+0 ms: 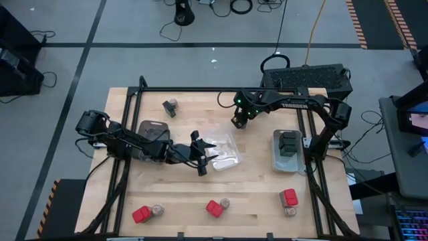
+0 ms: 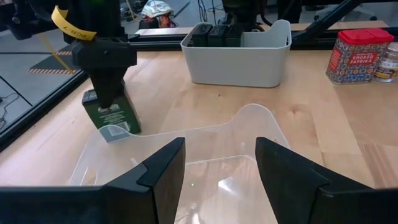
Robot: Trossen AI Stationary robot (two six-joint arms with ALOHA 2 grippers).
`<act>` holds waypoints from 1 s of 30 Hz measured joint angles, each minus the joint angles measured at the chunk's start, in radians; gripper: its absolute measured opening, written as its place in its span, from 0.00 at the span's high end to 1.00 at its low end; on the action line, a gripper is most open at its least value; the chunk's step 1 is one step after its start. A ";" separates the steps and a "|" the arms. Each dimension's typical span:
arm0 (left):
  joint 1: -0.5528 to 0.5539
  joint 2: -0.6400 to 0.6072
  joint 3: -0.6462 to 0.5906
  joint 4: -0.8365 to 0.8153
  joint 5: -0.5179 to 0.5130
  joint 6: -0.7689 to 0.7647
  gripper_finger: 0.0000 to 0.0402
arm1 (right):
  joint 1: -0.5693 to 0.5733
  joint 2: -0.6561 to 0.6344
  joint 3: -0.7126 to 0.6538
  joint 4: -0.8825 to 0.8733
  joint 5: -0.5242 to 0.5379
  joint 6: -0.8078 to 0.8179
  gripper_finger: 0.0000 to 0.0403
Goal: Sort spices by type
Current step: Put the black seasoning can into the gray bin
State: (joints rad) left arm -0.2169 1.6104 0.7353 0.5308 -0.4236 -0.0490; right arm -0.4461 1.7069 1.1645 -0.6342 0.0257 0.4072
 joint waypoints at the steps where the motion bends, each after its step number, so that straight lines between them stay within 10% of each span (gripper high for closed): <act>1: 0.000 0.000 0.000 0.000 0.000 0.000 0.50 | 0.000 0.000 0.000 -0.001 0.000 0.000 0.55; 11: 0.000 0.000 0.000 0.000 0.000 0.000 0.50 | 0.000 0.000 0.003 -0.006 -0.006 -0.019 0.75; 30: 0.000 -0.001 0.000 -0.040 0.000 0.000 0.50 | 0.214 -0.215 0.286 -0.536 -0.081 -0.093 0.74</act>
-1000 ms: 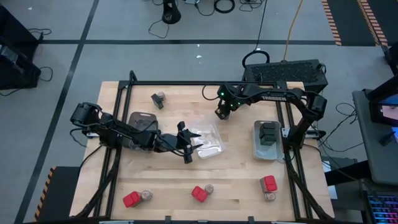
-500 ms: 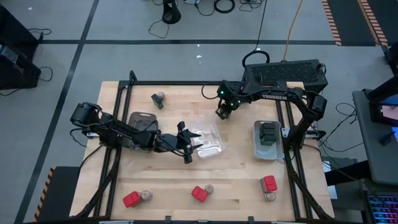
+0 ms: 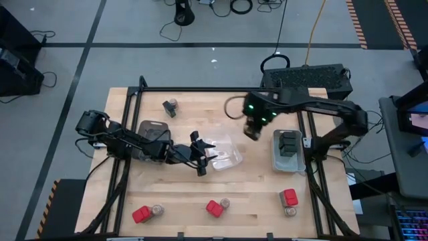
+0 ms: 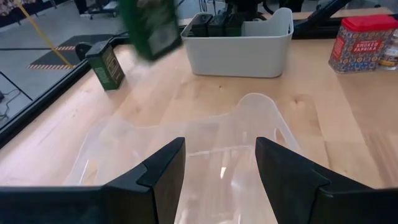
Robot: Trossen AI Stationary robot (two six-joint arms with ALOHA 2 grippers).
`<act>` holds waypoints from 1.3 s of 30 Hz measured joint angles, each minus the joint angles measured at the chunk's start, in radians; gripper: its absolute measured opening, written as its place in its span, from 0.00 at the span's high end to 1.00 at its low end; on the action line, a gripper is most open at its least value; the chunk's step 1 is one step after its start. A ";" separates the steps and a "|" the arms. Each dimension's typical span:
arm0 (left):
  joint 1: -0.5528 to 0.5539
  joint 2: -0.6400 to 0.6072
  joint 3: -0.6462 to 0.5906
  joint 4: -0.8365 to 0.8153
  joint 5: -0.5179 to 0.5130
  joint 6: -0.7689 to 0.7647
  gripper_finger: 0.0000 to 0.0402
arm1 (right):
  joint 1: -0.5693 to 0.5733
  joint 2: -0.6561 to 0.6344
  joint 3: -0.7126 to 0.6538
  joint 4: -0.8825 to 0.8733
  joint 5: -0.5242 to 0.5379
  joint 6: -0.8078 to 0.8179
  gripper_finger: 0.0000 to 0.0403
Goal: Sort spices by type
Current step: Put the black seasoning can into the gray bin
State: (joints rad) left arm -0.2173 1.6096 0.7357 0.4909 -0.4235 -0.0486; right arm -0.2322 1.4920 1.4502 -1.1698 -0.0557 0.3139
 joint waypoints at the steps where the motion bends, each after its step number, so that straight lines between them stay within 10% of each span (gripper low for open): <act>1: 0.000 0.000 0.000 -0.005 0.000 0.000 0.50 | 0.022 -0.029 -0.001 -0.029 0.003 0.017 0.74; 18: 0.000 0.000 0.000 0.005 0.030 -0.025 0.50 | 0.477 -0.303 -0.185 -0.233 0.047 0.312 0.73; 39: 0.000 0.000 0.000 0.001 0.031 -0.026 0.50 | 0.503 -0.413 -0.479 -0.244 0.055 0.305 0.71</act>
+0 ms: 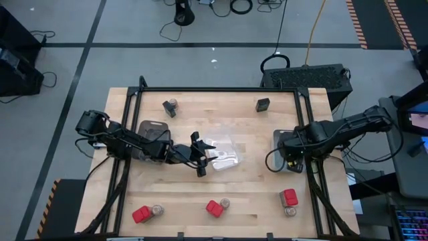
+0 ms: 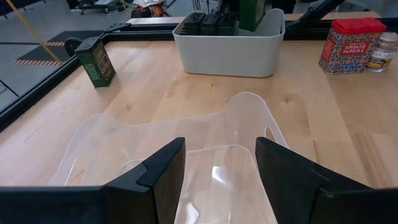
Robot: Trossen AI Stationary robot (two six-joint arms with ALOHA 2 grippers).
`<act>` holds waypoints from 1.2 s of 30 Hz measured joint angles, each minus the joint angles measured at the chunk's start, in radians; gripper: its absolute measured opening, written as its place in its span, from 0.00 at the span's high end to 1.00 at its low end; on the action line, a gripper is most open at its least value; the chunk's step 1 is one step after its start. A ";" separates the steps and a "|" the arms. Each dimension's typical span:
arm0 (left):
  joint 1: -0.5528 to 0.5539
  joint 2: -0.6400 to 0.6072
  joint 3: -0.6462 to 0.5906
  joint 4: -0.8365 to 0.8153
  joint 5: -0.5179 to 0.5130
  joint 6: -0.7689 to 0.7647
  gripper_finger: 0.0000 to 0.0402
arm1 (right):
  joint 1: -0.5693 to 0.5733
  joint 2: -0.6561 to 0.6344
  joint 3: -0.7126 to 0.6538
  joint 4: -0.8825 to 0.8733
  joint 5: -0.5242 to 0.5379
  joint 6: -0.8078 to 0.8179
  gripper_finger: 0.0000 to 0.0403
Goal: Sort spices by type
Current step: Put the black seasoning can into the gray bin
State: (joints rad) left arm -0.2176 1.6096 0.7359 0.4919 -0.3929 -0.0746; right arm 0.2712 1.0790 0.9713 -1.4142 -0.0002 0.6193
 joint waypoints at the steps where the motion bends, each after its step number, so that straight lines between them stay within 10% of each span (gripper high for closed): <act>1: 0.000 0.000 0.000 0.000 0.000 0.000 0.50 | 0.000 -0.001 -0.017 0.003 0.000 -0.001 0.71; 36: 0.000 0.000 0.000 -0.002 0.022 0.000 0.50 | 0.000 -0.002 -0.195 0.151 0.046 -0.089 0.71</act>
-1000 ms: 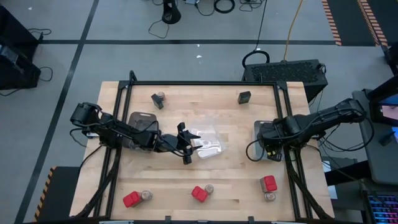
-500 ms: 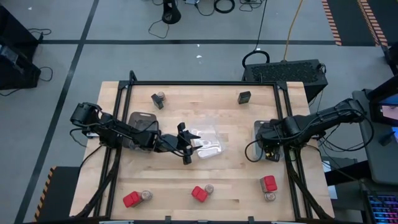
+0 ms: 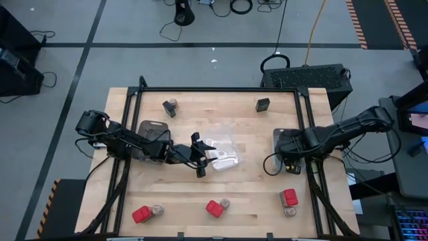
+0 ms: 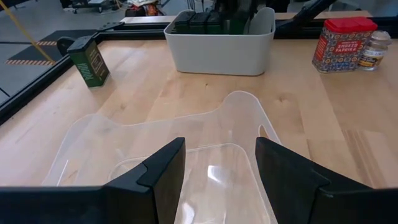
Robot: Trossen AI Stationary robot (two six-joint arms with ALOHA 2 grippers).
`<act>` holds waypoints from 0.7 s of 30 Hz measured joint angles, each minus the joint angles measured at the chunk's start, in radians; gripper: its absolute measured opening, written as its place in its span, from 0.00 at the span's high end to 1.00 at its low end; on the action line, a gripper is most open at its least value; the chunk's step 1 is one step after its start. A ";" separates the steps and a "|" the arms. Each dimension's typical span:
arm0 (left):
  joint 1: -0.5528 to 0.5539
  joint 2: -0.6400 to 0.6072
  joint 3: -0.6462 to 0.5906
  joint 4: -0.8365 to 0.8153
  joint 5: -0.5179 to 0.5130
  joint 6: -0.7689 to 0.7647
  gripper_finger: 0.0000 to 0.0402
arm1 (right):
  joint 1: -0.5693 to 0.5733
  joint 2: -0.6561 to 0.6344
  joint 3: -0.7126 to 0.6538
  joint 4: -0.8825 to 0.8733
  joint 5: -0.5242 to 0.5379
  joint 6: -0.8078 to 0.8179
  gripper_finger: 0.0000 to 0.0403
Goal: Sort spices by type
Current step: Put the black seasoning can into the gray bin
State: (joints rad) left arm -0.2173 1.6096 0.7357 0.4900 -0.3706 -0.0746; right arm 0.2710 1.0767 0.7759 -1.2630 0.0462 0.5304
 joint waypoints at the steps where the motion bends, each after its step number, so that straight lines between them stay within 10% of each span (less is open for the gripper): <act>1: 0.000 0.000 0.000 0.000 0.000 0.000 0.50 | 0.000 0.000 -0.012 0.005 0.001 0.000 0.71; 21: 0.000 0.000 0.000 0.001 0.000 0.000 0.50 | 0.000 0.001 -0.055 0.025 0.007 0.000 0.61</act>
State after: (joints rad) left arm -0.2173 1.6096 0.7357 0.4911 -0.3707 -0.0746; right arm 0.2707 1.0772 0.7204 -1.2381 0.0532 0.5301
